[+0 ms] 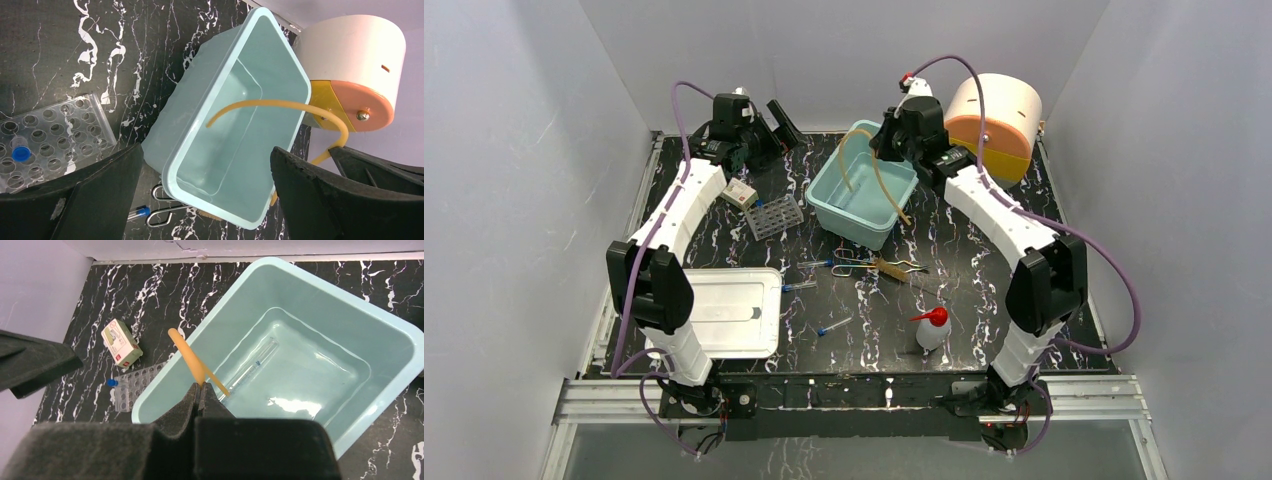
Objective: Organize the chemistry lab equipment
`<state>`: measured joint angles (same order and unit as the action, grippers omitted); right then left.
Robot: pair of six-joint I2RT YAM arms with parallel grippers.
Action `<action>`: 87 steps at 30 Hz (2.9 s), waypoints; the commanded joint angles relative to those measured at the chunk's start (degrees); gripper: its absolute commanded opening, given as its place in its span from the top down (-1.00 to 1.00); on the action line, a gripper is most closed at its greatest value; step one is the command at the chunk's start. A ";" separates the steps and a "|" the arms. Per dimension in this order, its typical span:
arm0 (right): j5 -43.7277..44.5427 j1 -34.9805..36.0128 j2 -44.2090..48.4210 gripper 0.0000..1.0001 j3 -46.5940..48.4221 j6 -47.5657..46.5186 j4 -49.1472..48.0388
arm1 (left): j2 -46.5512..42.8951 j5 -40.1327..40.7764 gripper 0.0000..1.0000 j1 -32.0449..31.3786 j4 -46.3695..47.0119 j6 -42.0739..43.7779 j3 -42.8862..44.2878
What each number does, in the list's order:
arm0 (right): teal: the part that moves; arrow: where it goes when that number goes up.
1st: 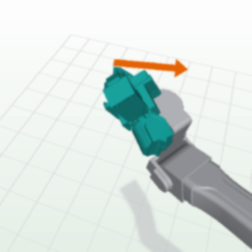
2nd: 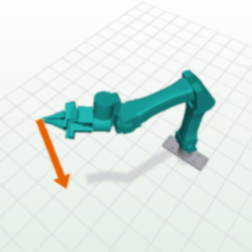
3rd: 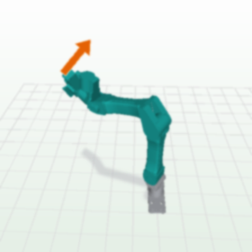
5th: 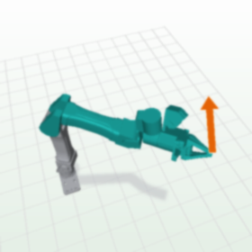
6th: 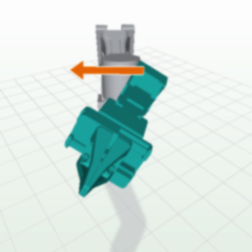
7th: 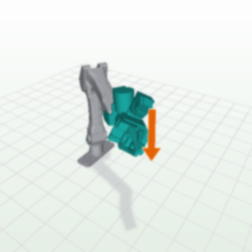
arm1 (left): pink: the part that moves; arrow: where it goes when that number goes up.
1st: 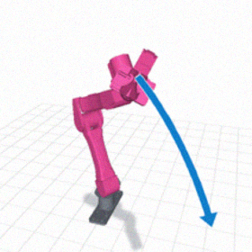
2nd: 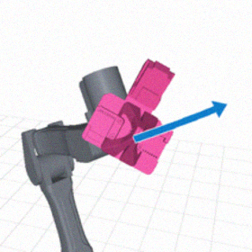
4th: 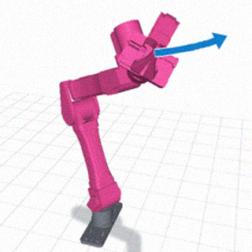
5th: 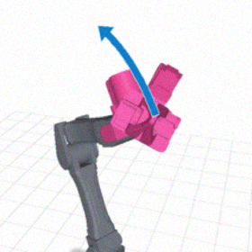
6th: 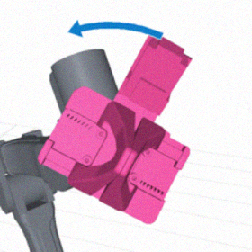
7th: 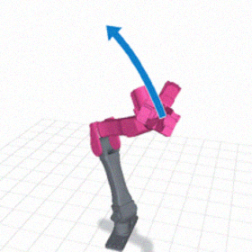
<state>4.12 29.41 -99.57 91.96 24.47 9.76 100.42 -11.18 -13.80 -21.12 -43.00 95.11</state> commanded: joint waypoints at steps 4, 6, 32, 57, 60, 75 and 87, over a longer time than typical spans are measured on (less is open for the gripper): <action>7.33 1.30 -2.37 1.00 9.28 7.26 0.77 | -2.85 0.28 -0.97 0.70 -2.17 2.60 -0.30; 8.72 1.37 -4.30 1.00 11.69 9.68 3.28 | -3.40 0.42 -0.97 0.79 -2.29 2.66 -0.82; 9.11 2.40 8.47 1.00 -4.34 5.82 -1.51 | -4.58 -0.81 -0.97 1.13 -2.45 2.22 -1.97; 8.68 2.56 13.06 1.00 -13.42 2.04 -4.95 | -2.37 -16.89 -0.91 -1.67 19.48 -2.67 -1.69; 8.89 2.54 10.10 1.00 -12.95 2.41 -5.85 | -2.65 -16.49 -0.92 -1.67 18.97 -2.03 -2.32; 21.71 2.48 -11.15 1.00 3.68 1.80 0.55 | -6.55 -9.90 -0.94 -1.63 8.36 5.33 -4.73; 26.25 2.38 -28.96 1.00 26.22 7.67 12.60 | -7.52 -5.72 -0.97 -1.66 2.74 8.79 -3.88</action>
<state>26.63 31.79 -124.66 109.80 29.85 17.10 96.47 -18.37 -15.40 -15.94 -36.07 90.48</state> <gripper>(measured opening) 0.017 0.982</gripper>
